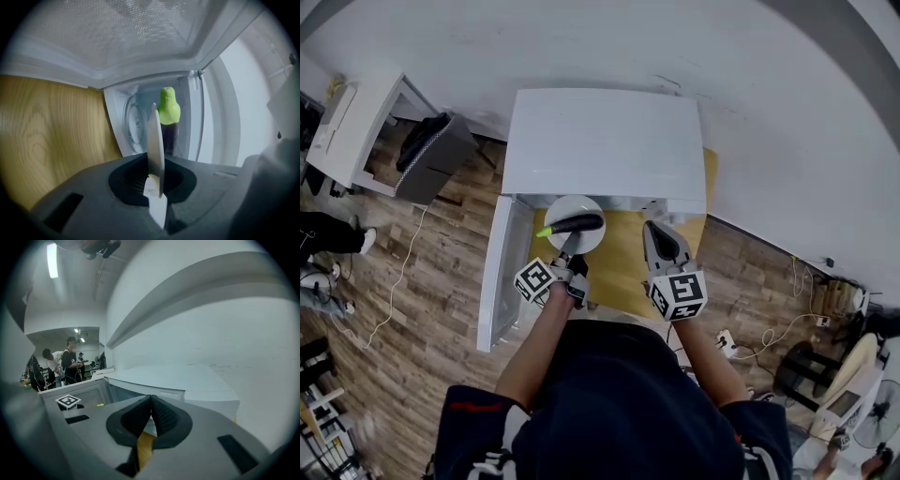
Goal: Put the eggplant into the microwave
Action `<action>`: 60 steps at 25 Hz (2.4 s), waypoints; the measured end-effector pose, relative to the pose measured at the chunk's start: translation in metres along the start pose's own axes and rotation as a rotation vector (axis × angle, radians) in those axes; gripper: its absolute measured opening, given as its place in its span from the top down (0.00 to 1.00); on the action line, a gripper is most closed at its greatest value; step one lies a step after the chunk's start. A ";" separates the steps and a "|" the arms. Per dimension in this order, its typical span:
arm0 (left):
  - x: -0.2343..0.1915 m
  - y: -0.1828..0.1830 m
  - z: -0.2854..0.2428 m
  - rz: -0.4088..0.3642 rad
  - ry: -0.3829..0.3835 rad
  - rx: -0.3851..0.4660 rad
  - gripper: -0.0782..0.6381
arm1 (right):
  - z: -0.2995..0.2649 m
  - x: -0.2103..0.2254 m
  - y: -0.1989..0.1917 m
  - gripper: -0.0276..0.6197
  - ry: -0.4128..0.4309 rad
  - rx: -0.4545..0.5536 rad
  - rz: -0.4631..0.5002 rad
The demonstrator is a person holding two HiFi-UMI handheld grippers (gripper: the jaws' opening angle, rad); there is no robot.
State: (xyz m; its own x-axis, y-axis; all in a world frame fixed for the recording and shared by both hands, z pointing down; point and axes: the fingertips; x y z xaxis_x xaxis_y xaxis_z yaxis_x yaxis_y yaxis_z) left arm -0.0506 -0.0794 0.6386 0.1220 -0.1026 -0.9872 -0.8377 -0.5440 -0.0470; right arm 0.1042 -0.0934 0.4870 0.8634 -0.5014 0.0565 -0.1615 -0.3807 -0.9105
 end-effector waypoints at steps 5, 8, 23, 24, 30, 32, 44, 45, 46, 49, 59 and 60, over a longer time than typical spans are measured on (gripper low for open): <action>-0.017 0.002 -0.009 0.005 0.024 -0.014 0.86 | 0.000 0.003 -0.008 0.94 -0.007 -0.022 -0.009; -0.025 0.003 -0.012 0.009 0.036 -0.017 0.86 | -0.001 0.003 -0.013 0.94 -0.008 -0.034 -0.013; -0.038 0.008 -0.025 0.051 0.052 -0.028 0.86 | -0.009 -0.004 -0.023 0.94 0.006 -0.072 -0.016; -0.039 0.010 -0.026 0.054 0.053 -0.026 0.86 | -0.010 -0.004 -0.024 0.94 0.007 -0.073 -0.015; -0.044 0.015 -0.030 0.075 0.060 -0.019 0.86 | -0.011 0.000 -0.028 0.94 -0.006 -0.086 -0.026; -0.046 0.016 -0.032 0.074 0.065 -0.022 0.86 | -0.012 0.002 -0.029 0.94 -0.010 -0.088 -0.028; -0.052 0.025 -0.048 0.089 0.083 -0.026 0.86 | -0.018 0.005 -0.034 0.94 -0.011 -0.115 -0.031; -0.052 0.025 -0.049 0.084 0.084 -0.031 0.86 | -0.018 0.005 -0.035 0.94 -0.009 -0.118 -0.031; -0.051 0.026 -0.051 0.081 0.083 -0.034 0.86 | -0.019 0.005 -0.036 0.94 -0.008 -0.121 -0.031; -0.050 0.028 -0.055 0.083 0.072 -0.030 0.86 | -0.019 0.004 -0.039 0.94 -0.005 -0.131 -0.033; -0.052 0.031 -0.070 0.083 0.101 -0.033 0.84 | -0.021 0.008 -0.043 0.94 -0.009 -0.145 -0.038; -0.052 0.031 -0.071 0.083 0.102 -0.033 0.83 | -0.022 0.008 -0.044 0.94 -0.009 -0.146 -0.038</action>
State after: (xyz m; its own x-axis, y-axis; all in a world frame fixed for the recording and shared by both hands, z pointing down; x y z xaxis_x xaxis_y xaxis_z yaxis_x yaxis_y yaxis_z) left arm -0.0448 -0.1502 0.6996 0.1074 -0.2318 -0.9668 -0.8296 -0.5568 0.0413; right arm 0.1081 -0.0978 0.5363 0.8744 -0.4776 0.0857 -0.1958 -0.5089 -0.8383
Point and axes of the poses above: the fingertips, and each gripper's own axes: z backward along the fingers, x to its right, y out of its top, and after that the axes turned 5 degrees about -x, right-handed
